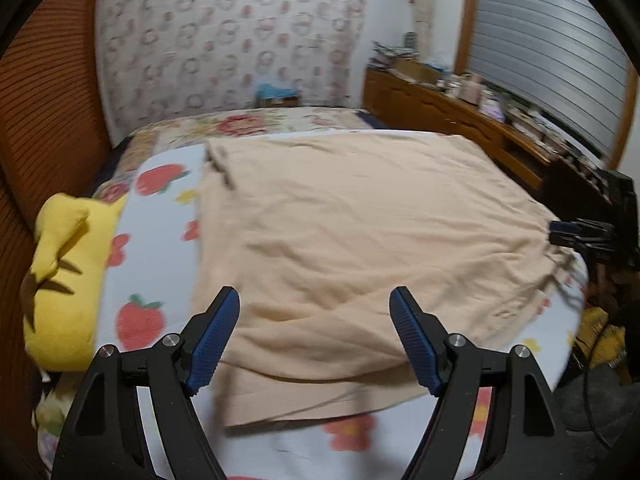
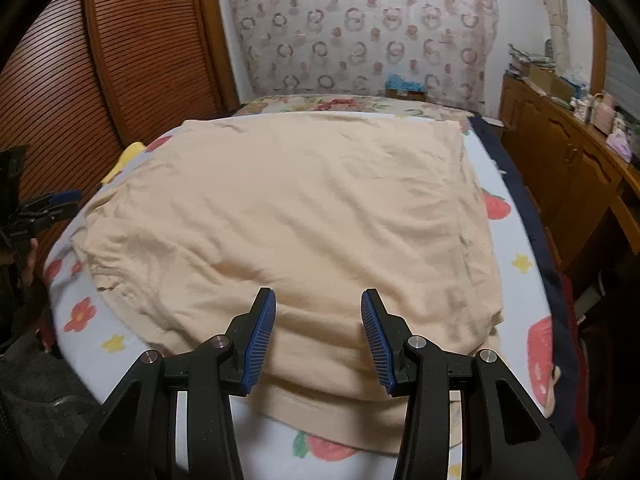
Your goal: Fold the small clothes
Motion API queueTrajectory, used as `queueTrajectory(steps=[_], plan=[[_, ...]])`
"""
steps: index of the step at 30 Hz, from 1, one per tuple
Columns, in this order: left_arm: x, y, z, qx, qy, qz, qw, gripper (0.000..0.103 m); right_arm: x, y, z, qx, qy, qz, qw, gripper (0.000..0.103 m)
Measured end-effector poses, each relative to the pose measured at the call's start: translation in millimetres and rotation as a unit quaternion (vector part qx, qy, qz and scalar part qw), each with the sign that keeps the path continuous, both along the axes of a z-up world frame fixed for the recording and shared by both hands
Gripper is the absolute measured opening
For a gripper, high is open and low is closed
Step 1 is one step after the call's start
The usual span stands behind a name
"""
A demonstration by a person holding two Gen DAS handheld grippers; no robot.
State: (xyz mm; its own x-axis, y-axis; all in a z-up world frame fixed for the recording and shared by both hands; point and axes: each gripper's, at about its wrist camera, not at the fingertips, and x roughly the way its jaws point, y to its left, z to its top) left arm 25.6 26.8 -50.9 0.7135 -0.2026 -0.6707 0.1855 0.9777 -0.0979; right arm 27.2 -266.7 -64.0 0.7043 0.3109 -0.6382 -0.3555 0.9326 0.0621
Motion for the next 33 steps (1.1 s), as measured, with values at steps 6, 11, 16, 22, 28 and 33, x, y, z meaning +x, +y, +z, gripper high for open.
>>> queueTrajectory(steps=[6,11,16,22,28,33], plan=[[6,17,-13,0.009,0.008,0.040,0.9991,0.078,7,3,-8,-0.020,-0.007,-0.020,1.000,0.046],[10,30,-19,0.012,0.011,0.056,0.9983,0.078,9,3,-16,-0.022,-0.009,-0.029,0.999,0.046],[14,35,-24,0.015,0.017,0.063,0.9977,0.078,11,2,-20,-0.017,-0.004,-0.032,0.999,0.046],[18,38,-31,0.017,0.026,0.069,0.9971,0.078,10,-3,-19,-0.017,-0.004,-0.037,0.999,0.056],[21,43,-38,0.012,0.037,0.077,0.9962,0.078,5,-12,-22,-0.003,-0.012,-0.048,0.999,0.063],[23,46,-44,-0.005,0.055,0.067,0.9962,0.056,0,-10,-24,-0.012,-0.020,-0.047,0.999,0.065]])
